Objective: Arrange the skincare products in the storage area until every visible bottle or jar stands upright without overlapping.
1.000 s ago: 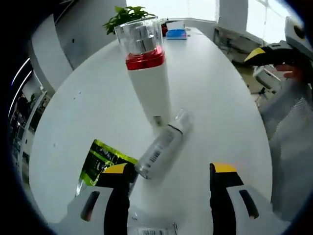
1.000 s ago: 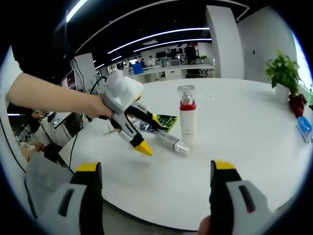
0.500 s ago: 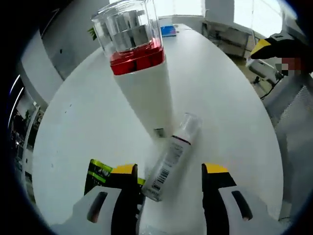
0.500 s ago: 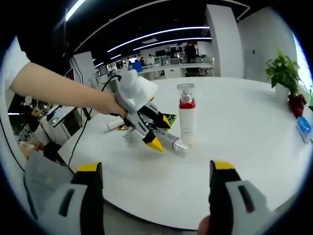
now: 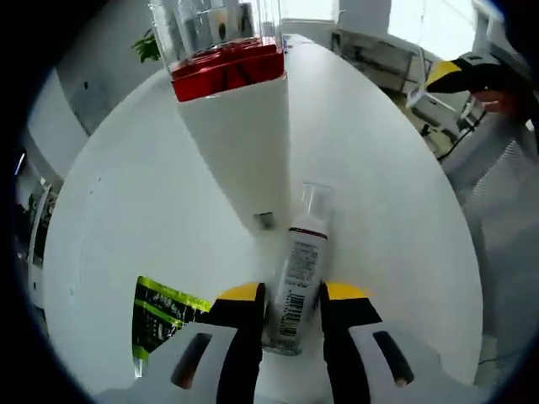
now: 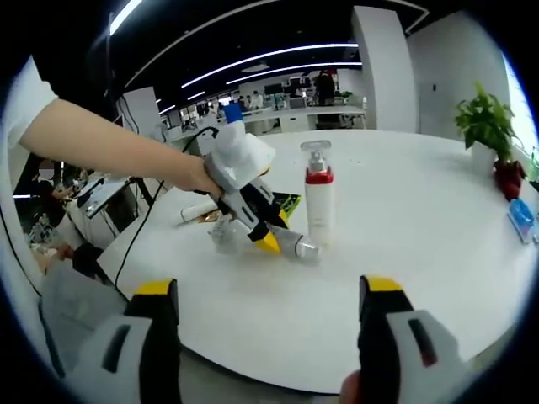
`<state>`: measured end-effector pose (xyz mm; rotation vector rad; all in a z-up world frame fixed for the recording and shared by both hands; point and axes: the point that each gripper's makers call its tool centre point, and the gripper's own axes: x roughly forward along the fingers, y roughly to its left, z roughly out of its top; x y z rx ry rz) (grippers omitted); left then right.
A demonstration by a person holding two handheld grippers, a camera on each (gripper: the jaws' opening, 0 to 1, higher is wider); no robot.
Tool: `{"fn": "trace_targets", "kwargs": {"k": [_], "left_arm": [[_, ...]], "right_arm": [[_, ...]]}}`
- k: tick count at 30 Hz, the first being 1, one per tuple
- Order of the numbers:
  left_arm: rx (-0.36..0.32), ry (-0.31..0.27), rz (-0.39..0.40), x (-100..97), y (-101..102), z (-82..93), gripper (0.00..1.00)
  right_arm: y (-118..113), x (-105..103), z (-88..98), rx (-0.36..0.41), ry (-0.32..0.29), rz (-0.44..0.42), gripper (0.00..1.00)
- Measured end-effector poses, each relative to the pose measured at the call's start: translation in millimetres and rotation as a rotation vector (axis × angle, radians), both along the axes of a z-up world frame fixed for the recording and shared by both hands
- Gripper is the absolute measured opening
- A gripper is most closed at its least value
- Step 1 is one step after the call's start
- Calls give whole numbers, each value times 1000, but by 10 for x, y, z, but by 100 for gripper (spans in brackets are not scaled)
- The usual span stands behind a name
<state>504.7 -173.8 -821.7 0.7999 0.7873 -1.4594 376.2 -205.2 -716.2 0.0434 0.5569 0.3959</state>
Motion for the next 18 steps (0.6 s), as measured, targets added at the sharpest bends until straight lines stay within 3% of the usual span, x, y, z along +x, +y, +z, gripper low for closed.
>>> {"fn": "trace_targets", "kwargs": {"k": [18], "left_arm": [[-12, 74, 52, -110, 55, 66, 17]], "right_arm": [[1, 3, 4, 1, -4, -2, 88]]}}
